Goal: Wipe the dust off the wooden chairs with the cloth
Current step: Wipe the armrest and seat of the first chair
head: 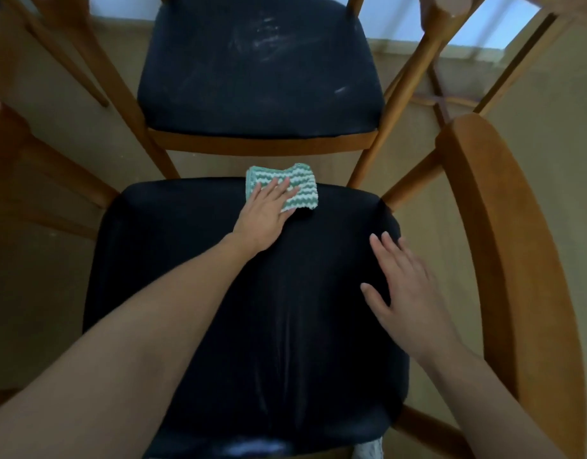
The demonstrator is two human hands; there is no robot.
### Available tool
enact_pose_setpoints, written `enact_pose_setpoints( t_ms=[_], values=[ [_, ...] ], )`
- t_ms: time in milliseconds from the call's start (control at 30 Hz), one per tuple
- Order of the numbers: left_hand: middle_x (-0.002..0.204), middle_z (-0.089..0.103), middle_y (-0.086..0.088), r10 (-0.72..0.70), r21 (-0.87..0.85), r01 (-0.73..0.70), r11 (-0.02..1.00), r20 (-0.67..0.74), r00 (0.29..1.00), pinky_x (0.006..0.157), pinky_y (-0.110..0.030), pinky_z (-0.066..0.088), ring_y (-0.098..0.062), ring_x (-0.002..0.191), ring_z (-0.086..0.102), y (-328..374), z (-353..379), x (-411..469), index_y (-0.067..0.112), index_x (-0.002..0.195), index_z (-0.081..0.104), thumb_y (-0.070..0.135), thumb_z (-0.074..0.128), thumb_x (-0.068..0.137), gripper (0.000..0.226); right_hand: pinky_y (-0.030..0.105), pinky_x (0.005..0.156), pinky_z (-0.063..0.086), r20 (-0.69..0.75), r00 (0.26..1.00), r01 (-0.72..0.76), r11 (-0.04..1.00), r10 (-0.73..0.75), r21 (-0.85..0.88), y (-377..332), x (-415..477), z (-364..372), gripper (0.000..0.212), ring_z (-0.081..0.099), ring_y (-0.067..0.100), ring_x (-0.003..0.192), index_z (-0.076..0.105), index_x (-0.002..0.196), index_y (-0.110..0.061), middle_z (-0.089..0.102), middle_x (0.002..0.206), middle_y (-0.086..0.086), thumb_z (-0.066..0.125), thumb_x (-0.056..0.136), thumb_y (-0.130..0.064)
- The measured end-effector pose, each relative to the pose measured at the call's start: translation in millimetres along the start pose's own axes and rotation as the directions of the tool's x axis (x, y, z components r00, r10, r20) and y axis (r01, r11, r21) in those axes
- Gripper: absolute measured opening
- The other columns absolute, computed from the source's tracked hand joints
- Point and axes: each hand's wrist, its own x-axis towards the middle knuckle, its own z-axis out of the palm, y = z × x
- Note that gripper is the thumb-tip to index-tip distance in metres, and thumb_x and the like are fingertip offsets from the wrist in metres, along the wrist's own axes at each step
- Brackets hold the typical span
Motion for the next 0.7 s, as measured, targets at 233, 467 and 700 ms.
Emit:
enact_pose_setpoints(
  t_ms=[233, 467, 700],
  values=[
    [0.151, 0.028, -0.002, 0.111, 0.022, -0.114, 0.993, 0.119, 0.987, 0.114, -0.031, -0.002, -0.019, 0.140, 0.020, 28, 23, -104, 0.020, 0.144, 0.035, 0.038, 0.022, 0.092, 0.057, 0.026, 0.115, 0.013, 0.015, 0.999, -0.044, 0.998, 0.044, 0.053, -4, -20, 3, 0.063, 0.013, 0.012, 0.144, 0.011, 0.151, -0.025, 0.017, 0.157, -0.005, 0.045, 0.098, -0.032],
    [0.146, 0.038, 0.007, 0.206, -0.052, -0.201, 0.978, 0.356, 0.911, 0.114, -0.032, 0.009, -0.014, 0.134, 0.036, 60, 40, -217, 0.029, 0.140, 0.037, 0.037, 0.030, 0.089, 0.052, 0.027, 0.114, 0.017, 0.072, 0.995, -0.066, 0.997, 0.063, 0.043, -16, -60, 10, 0.062, 0.012, 0.010, 0.145, 0.008, 0.151, -0.026, 0.016, 0.157, -0.007, 0.040, 0.099, -0.037],
    [0.150, -0.019, 0.016, 0.309, -0.117, -0.297, 0.948, 0.565, 0.765, 0.105, -0.034, -0.030, -0.005, 0.133, -0.033, 65, 35, -285, 0.038, 0.144, -0.003, 0.042, 0.014, 0.095, 0.053, 0.028, 0.115, 0.016, 0.120, 0.993, -0.018, 0.999, 0.014, 0.033, -34, -83, 19, 0.063, 0.010, 0.010, 0.145, 0.007, 0.151, -0.027, 0.017, 0.157, -0.007, 0.040, 0.099, -0.039]
  ],
)
